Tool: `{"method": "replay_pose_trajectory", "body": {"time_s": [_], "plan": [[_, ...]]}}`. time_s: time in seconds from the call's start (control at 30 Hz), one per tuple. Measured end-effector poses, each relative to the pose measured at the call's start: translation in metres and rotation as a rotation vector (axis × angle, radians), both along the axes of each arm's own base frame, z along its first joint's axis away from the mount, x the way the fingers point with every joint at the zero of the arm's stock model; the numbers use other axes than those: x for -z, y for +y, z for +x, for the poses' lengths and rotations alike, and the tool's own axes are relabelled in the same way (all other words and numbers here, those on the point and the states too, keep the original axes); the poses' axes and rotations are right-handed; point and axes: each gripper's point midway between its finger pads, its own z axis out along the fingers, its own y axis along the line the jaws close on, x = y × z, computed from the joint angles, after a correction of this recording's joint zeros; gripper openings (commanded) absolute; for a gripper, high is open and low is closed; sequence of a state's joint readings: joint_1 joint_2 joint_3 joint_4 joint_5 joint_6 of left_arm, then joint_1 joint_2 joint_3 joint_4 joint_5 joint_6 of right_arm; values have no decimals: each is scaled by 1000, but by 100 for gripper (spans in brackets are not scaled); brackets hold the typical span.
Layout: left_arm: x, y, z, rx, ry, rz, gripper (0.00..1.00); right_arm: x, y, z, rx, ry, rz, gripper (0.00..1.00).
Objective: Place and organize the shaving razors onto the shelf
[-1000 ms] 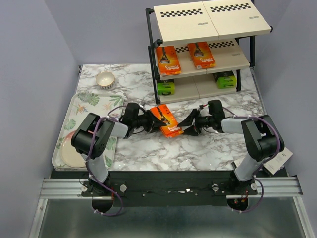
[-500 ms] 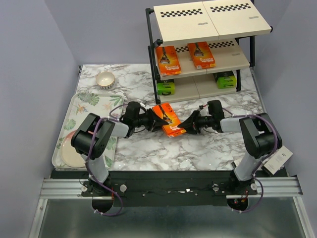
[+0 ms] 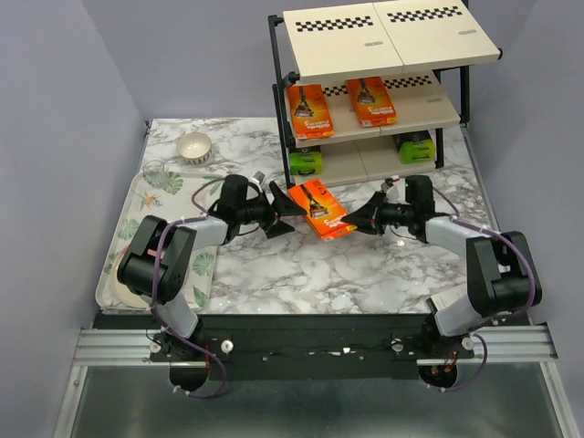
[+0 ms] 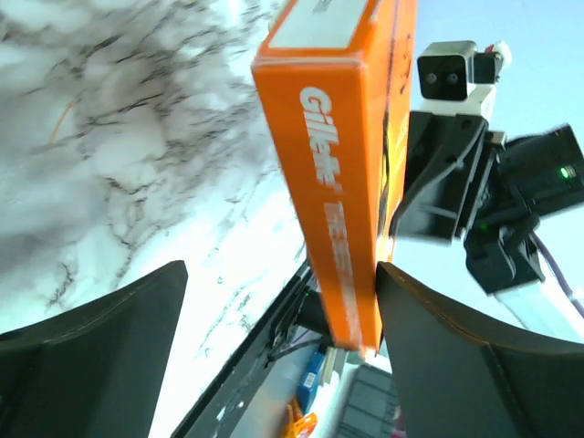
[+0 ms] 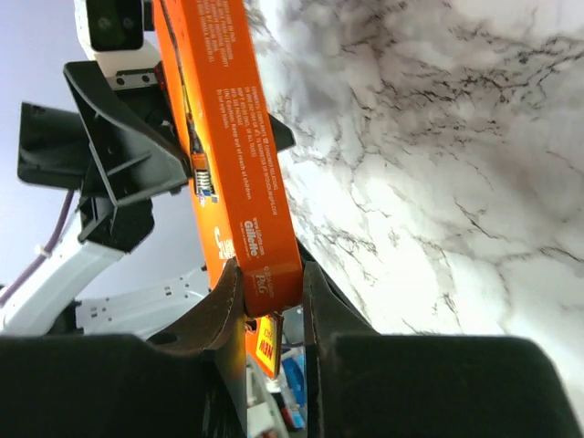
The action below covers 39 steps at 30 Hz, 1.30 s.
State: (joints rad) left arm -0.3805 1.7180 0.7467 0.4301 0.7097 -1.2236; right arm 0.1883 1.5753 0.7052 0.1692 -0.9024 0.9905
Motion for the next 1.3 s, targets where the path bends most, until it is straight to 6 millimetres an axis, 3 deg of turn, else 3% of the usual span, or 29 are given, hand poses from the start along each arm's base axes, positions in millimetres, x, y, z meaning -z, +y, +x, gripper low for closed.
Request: {"method": "replay_pose_trajectory", "body": {"time_s": [0.1,0.2,0.47,0.67,1.03,1.3], "plan": [[-21,14,5,18,-89,3,94,-14,-21,3,13,-53,5,9],[-28,31,6,17,-135,34,94,-28,-52,4,46,-92,-5,8],[-16,45,-6,51,-153,104,94,-57,-125,4,173,-178,-67,7],[-13,46,-8,67,-165,122,94,-92,-172,23,286,-269,-114,7],[-15,47,-13,72,-186,125,94,-151,-201,65,375,-428,-126,8],[-5,52,-21,65,-160,129,95,-162,-232,91,461,-455,-156,9]]}}
